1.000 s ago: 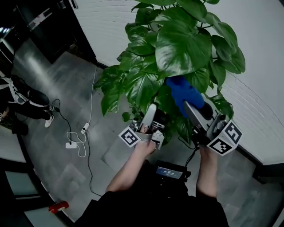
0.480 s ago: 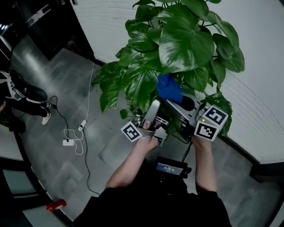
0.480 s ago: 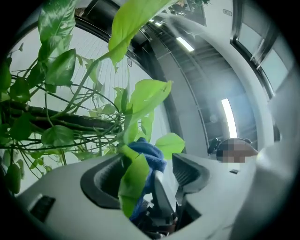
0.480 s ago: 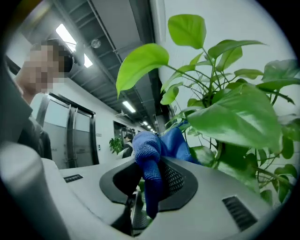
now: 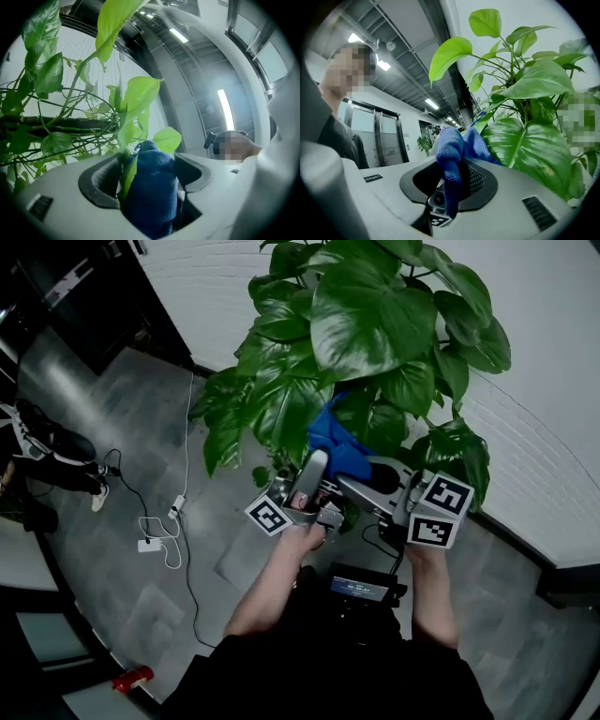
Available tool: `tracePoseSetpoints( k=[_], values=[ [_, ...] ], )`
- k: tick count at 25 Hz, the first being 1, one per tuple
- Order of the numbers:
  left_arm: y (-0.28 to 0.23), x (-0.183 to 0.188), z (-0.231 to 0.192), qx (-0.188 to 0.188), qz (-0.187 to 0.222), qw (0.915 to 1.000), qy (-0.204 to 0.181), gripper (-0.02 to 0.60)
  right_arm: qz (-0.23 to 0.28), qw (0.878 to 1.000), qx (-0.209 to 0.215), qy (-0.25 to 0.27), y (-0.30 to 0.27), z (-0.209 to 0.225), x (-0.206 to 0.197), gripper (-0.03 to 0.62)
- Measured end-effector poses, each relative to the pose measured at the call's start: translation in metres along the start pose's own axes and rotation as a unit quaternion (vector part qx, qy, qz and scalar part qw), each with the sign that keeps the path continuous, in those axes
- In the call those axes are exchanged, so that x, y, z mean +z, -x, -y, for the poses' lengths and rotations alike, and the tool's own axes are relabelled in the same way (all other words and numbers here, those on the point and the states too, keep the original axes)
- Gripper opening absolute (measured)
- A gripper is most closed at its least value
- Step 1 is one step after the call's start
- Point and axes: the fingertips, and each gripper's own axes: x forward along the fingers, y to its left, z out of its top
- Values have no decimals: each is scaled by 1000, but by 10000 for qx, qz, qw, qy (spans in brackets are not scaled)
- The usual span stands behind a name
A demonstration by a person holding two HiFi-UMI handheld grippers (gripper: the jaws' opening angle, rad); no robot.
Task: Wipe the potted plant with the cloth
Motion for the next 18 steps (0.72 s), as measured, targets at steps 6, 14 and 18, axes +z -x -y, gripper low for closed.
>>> tracePoseSetpoints(
  k=[6, 14, 18],
  values=[
    [5, -4, -5, 120, -22, 9999, 1, 354, 1656, 9840, -542, 362, 63, 7, 75, 95],
    [-4, -12, 3, 30, -89, 10000, 18, 357, 1018, 9934, -532, 36, 26, 21, 42, 95],
    [-12, -18, 10, -65, -214, 9996, -146, 371, 525, 9982, -66, -286, 6, 5, 4, 95]
  ],
)
